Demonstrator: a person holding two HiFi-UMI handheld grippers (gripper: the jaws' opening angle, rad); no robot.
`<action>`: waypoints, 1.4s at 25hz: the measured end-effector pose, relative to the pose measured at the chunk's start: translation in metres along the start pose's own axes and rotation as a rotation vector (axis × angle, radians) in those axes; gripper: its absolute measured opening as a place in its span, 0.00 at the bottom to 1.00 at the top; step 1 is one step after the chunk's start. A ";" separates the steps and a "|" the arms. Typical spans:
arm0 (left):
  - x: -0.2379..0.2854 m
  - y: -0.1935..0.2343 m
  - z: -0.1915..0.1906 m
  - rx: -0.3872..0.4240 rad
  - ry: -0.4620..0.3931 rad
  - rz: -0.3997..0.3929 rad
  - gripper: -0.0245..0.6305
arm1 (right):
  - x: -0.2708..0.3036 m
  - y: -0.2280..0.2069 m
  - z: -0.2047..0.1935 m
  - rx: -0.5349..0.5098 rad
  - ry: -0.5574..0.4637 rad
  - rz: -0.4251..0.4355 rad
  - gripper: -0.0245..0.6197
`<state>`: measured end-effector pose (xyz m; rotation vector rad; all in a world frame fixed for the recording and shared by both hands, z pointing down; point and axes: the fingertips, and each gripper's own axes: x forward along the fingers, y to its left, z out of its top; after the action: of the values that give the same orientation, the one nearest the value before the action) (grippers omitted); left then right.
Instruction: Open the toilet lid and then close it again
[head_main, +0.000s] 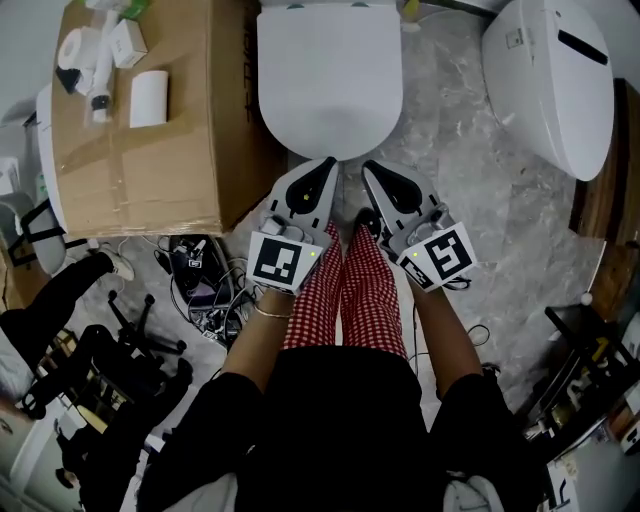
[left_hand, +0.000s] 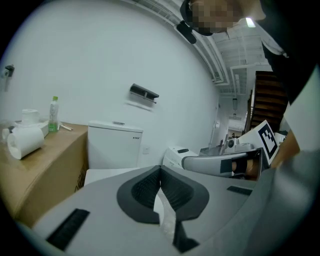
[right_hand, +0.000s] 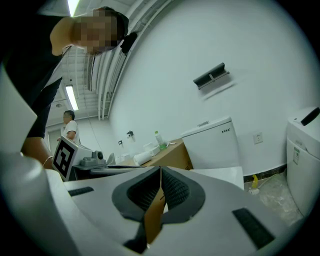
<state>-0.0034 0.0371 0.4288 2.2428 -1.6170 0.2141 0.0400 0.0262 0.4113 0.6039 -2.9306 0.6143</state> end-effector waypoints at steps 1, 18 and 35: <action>-0.001 0.001 -0.003 0.002 0.003 0.000 0.04 | 0.000 0.001 -0.003 0.002 0.006 0.001 0.07; 0.005 -0.001 -0.047 -0.107 -0.025 -0.094 0.04 | 0.015 -0.004 -0.039 -0.022 0.049 -0.015 0.07; 0.025 0.008 -0.085 -0.091 0.030 -0.084 0.04 | 0.025 -0.020 -0.075 0.005 0.101 0.005 0.07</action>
<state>0.0050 0.0453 0.5169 2.2223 -1.4833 0.1482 0.0253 0.0305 0.4913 0.5496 -2.8388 0.6328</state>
